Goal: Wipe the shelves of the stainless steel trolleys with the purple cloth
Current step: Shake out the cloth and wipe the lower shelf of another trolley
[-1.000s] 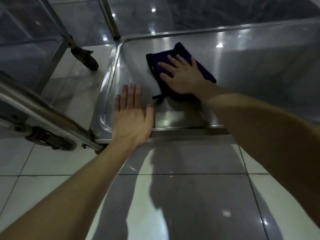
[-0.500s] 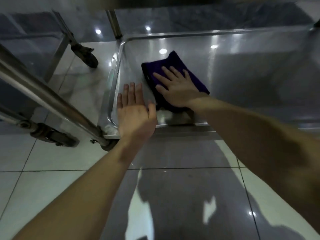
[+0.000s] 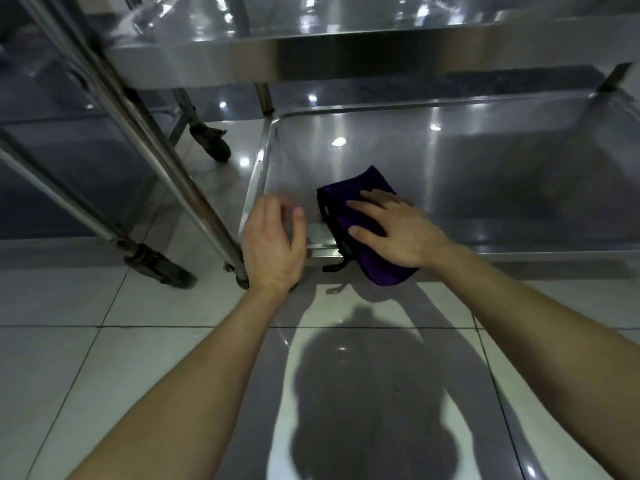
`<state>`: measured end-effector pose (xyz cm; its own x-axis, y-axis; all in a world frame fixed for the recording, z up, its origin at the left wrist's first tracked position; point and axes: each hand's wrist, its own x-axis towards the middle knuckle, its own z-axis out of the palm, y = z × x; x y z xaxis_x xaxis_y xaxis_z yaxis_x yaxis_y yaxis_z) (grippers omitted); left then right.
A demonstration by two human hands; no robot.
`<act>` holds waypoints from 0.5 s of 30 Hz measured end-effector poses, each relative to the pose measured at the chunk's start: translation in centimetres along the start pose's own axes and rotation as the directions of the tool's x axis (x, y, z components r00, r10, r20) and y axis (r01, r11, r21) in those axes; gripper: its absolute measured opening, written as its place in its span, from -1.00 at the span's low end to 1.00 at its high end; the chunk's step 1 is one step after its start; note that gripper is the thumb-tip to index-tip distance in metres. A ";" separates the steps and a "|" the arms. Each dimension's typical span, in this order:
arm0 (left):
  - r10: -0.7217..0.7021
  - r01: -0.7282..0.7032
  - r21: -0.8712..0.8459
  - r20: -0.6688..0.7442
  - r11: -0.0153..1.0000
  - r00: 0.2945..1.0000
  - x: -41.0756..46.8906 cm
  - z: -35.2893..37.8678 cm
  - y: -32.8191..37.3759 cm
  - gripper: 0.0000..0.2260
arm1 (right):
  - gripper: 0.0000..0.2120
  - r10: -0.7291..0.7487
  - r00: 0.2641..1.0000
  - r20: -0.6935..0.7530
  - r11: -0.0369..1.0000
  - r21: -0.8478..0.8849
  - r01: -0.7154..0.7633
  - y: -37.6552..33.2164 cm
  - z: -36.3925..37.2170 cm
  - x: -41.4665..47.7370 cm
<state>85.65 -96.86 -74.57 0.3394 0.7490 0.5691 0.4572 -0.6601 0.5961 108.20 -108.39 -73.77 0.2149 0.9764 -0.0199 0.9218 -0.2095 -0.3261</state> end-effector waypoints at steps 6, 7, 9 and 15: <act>-0.322 0.334 0.035 -0.186 0.942 0.928 -3.2 -5.1 -2.7 -0.63 | -0.19 -0.026 1.000 -0.013 0.997 -0.076 0.025 -0.6 0.9 1.3; -0.379 0.389 0.007 -0.211 0.921 0.901 -3.3 -5.7 -2.9 -0.61 | -0.15 0.004 1.000 0.011 0.997 -0.078 -0.003 -0.6 1.1 1.7; -0.475 0.467 -0.096 -0.252 0.879 0.843 -2.7 -6.4 -3.8 -0.62 | -0.10 0.064 0.996 0.062 0.993 -0.107 -0.057 -0.3 1.7 2.4; -0.469 0.465 -0.419 0.099 0.780 0.878 3.0 -7.5 -5.4 -0.68 | -0.13 0.131 0.989 0.074 0.975 -0.188 -0.115 -1.0 3.8 3.5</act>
<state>77.99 -91.53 -71.81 0.1652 0.9726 0.1634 0.1705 -0.1913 0.9666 106.81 -104.53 -77.07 0.3093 0.9417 -0.1323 0.9351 -0.3265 -0.1380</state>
